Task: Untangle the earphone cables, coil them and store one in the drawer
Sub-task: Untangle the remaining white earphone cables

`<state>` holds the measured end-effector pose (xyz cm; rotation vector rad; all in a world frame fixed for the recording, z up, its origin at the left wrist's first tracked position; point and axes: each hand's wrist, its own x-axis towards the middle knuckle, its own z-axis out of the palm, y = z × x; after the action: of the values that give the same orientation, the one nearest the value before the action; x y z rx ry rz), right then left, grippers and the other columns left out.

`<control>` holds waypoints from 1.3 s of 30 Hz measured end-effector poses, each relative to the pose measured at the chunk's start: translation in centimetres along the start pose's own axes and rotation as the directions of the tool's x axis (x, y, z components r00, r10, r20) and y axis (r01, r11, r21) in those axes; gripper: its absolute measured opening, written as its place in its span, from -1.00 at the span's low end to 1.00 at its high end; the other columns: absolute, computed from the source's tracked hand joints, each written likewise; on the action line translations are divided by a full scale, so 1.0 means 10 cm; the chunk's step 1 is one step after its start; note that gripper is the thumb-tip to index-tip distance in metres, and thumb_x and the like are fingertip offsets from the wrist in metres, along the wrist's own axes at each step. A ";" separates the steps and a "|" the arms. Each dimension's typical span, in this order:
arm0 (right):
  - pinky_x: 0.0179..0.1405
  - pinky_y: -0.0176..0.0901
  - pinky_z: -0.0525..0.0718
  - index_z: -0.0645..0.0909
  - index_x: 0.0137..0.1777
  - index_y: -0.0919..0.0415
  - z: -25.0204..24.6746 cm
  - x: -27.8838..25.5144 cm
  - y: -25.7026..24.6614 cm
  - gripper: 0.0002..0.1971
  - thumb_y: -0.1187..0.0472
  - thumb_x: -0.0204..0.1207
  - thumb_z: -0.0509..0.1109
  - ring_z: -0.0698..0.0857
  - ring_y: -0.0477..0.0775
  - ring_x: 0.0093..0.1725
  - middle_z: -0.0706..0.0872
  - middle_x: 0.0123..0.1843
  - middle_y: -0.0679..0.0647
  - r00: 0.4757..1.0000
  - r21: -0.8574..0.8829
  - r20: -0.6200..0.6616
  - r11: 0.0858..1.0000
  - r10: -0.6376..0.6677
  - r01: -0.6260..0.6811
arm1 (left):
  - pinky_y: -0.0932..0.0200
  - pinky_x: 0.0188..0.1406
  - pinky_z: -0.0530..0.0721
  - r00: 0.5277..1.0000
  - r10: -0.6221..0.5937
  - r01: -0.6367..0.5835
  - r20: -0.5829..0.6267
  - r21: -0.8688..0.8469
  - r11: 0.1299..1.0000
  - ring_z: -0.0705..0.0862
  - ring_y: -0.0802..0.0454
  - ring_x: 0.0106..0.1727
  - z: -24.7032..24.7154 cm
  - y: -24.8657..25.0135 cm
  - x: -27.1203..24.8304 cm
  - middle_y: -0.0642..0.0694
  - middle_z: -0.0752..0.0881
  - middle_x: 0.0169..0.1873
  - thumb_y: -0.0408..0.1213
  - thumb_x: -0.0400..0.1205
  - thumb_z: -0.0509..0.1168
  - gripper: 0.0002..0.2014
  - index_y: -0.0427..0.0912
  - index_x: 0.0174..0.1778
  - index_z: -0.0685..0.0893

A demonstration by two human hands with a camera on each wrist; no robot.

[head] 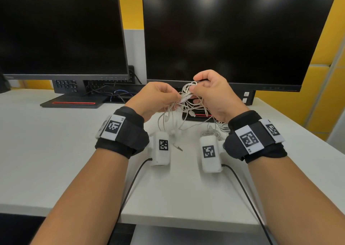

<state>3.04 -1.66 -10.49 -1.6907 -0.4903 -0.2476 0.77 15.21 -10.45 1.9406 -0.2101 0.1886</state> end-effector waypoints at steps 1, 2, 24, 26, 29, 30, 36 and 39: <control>-0.18 -0.21 0.75 0.51 0.06 0.07 0.00 0.01 0.01 -0.79 0.41 0.61 0.36 0.76 -0.04 -0.17 0.75 -0.15 0.10 1.000 0.036 -0.002 0.999 -0.001 0.001 | 0.22 -0.23 0.68 1.000 0.002 -0.001 -0.019 0.041 0.999 0.68 0.07 -0.25 0.00 0.00 0.00 -0.14 0.77 -0.24 -0.33 0.62 0.38 -0.95 -0.20 -0.14 0.74; -0.17 -0.19 0.76 0.51 0.05 0.07 0.00 0.01 0.01 -0.79 0.42 0.63 0.33 0.75 -0.02 -0.16 0.73 -0.14 0.11 1.000 0.057 -0.006 0.998 0.000 0.001 | 0.25 -0.27 0.65 1.000 0.010 -0.008 -0.029 0.084 0.996 0.67 0.10 -0.27 -0.01 0.00 0.01 -0.12 0.77 -0.24 -0.33 0.62 0.38 -0.94 -0.18 -0.15 0.74; -0.58 -0.31 0.43 0.69 0.05 0.15 -0.05 -0.03 -0.01 -0.94 0.25 0.63 0.42 0.39 -0.10 -0.50 0.53 -0.38 0.02 0.975 -0.144 0.139 0.978 0.174 -0.154 | 0.23 -0.45 0.59 0.861 0.062 -0.200 -0.504 -0.225 0.954 0.55 0.10 -0.37 -0.13 -0.09 0.14 -0.05 0.57 -0.32 -0.24 0.71 0.20 -0.93 -0.12 -0.06 0.52; -0.45 -0.29 0.54 0.69 -0.02 0.11 -0.08 -0.01 0.01 -0.96 0.21 0.63 0.40 0.51 -0.07 -0.36 0.59 -0.26 0.04 0.986 -0.216 0.025 0.964 0.165 -0.156 | 0.28 -0.54 0.53 0.870 0.000 -0.178 -0.494 -0.314 0.933 0.51 0.11 -0.39 -0.16 -0.09 0.15 -0.06 0.55 -0.29 -0.31 0.72 0.13 -0.92 -0.16 0.05 0.51; -0.39 -0.26 0.54 0.70 -0.06 0.08 -0.12 -0.02 0.02 -0.93 0.18 0.63 0.40 0.52 -0.07 -0.33 0.64 -0.21 0.02 0.988 -0.267 0.015 0.953 0.151 -0.141 | 0.31 -0.59 0.41 0.925 -0.048 -0.134 -0.377 -0.441 0.887 0.46 0.16 -0.48 -0.14 -0.03 0.11 -0.02 0.54 -0.33 -0.34 0.74 0.05 -0.84 -0.10 0.12 0.51; -0.32 -0.25 0.55 0.71 -0.03 0.06 -0.10 -0.02 0.01 -0.93 0.18 0.63 0.39 0.56 -0.07 -0.29 0.67 -0.17 -0.01 0.989 -0.283 0.054 0.952 0.140 -0.119 | 0.31 -0.57 0.41 0.951 -0.038 -0.117 -0.306 -0.472 0.874 0.47 0.16 -0.49 -0.12 0.00 0.09 0.00 0.55 -0.37 -0.31 0.75 0.06 -0.85 -0.10 0.14 0.51; -0.09 -0.30 0.59 0.55 0.38 0.05 0.01 -0.05 -0.08 -0.64 0.33 0.62 0.30 0.68 -0.24 0.09 0.72 0.20 -0.07 0.973 -0.164 0.223 0.986 0.054 -0.017 | 0.28 -0.31 0.62 0.990 0.138 -0.126 -0.006 -0.448 0.885 0.65 0.10 -0.25 -0.05 0.08 -0.06 -0.10 0.70 -0.16 -0.29 0.75 0.15 -0.84 -0.12 0.20 0.56; -0.12 -0.36 0.68 0.64 0.26 0.22 0.03 -0.09 -0.04 -0.79 0.27 0.65 0.35 0.74 -0.12 -0.15 0.78 -0.04 0.10 0.965 -0.162 0.260 0.987 0.023 0.020 | 0.08 0.08 0.68 0.973 0.221 -0.169 0.071 -0.438 0.883 0.71 0.01 0.03 -0.07 0.04 -0.06 -0.14 0.75 0.04 -0.44 0.66 0.27 -0.70 -0.08 0.28 0.53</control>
<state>2.05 -1.47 -10.52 -1.8957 -0.6799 -0.0637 0.02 15.71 -9.97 1.4873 -0.4881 0.1440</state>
